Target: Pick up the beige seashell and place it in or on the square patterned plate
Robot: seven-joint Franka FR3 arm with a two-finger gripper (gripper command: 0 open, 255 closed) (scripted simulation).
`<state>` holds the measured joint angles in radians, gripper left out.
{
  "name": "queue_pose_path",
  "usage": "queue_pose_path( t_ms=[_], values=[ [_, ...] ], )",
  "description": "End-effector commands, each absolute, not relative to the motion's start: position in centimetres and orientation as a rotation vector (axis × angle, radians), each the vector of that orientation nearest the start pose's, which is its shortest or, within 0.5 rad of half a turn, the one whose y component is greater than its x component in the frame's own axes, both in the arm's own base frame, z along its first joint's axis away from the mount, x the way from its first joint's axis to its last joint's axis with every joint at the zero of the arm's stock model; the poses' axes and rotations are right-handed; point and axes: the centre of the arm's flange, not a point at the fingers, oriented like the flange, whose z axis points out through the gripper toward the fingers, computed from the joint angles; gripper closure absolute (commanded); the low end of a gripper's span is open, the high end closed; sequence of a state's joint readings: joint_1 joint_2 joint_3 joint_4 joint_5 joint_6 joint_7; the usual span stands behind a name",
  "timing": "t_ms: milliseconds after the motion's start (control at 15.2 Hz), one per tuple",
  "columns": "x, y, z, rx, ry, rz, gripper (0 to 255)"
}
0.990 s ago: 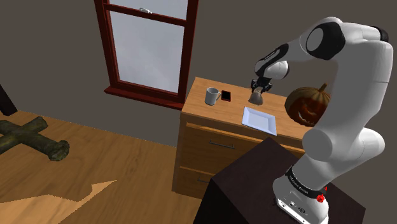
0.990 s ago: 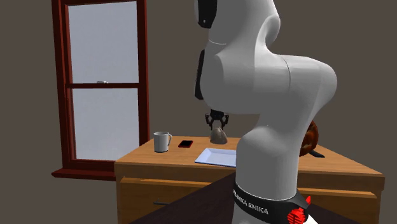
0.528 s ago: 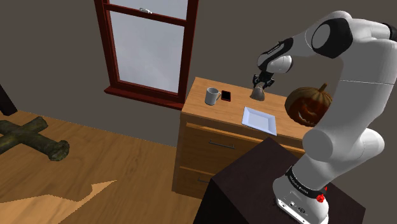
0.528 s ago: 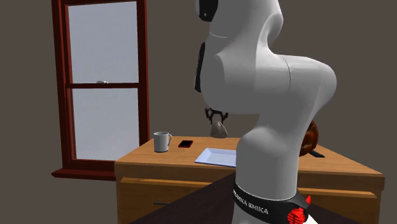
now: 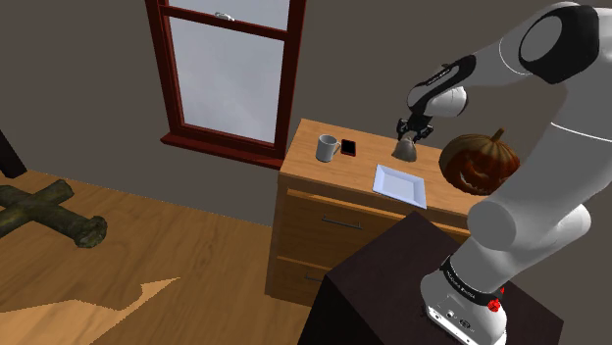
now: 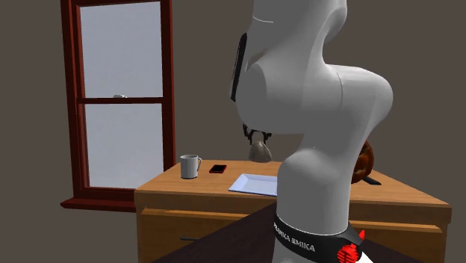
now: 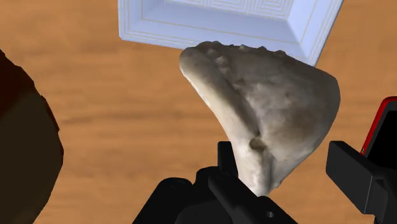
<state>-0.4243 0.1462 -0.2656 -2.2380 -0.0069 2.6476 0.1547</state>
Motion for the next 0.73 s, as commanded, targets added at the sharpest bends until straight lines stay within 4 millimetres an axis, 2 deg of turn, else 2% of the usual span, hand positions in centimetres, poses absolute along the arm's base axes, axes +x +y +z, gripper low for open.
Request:
queue_pose_path(
  t_ms=[0,330,396,660],
  values=[
    [41.6,-34.1,33.8,-2.953,1.302,-0.404,255],
    [36.5,-30.1,34.8,-2.953,1.302,-0.404,255],
    [34.6,-28.7,35.2,-2.953,1.302,-0.404,255],
    [34.6,-28.7,33.1,-2.953,1.302,-0.404,255]
  ],
)
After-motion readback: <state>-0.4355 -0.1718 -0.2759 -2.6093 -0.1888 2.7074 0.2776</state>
